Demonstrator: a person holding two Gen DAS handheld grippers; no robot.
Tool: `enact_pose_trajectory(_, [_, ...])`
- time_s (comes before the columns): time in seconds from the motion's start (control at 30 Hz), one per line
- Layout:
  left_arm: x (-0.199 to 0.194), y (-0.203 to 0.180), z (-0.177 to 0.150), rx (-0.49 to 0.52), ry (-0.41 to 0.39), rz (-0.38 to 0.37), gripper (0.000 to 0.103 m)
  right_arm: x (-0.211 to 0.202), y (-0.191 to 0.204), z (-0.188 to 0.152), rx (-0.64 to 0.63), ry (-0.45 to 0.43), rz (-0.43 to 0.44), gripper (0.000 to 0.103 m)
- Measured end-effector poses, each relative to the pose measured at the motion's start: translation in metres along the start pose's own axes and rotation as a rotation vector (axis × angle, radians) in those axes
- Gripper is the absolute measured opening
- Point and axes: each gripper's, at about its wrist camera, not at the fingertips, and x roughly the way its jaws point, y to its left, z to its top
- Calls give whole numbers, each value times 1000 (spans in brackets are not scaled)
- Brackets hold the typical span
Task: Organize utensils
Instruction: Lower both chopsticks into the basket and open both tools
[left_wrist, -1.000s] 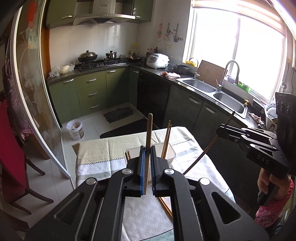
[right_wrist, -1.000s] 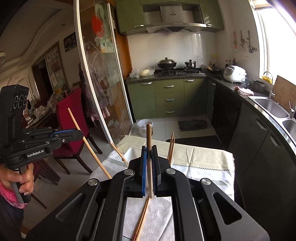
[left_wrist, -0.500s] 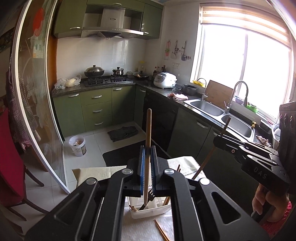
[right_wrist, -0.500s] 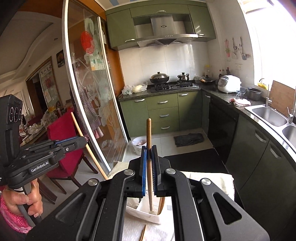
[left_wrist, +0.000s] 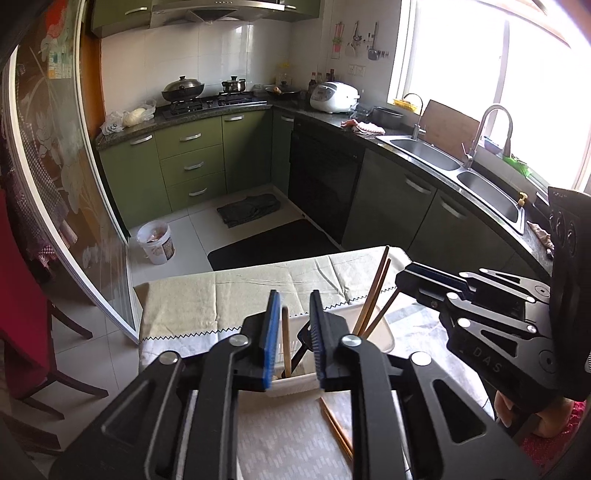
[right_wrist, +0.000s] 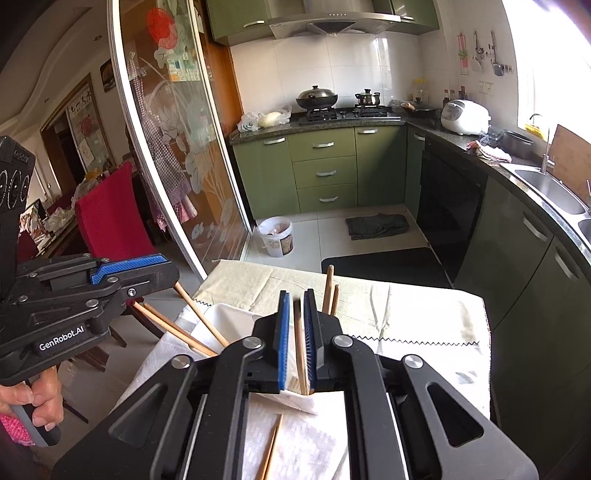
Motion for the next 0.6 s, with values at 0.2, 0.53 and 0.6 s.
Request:
enact_pose_trajectory(0.2, [-18, -4, -9, 6, 7, -11, 28, -25, 1, -5, -3, -48, 8, 21])
enact_pose_trajectory(0.53, [-26, -15, -76, -4, 158, -75, 34, -85, -28, -72, 7, -16, -54, 22])
enact_pose_trajectory(0.6, [-6, -17, -104, -27, 244, -84, 34, -80, -39, -98, 17, 41, -71, 23])
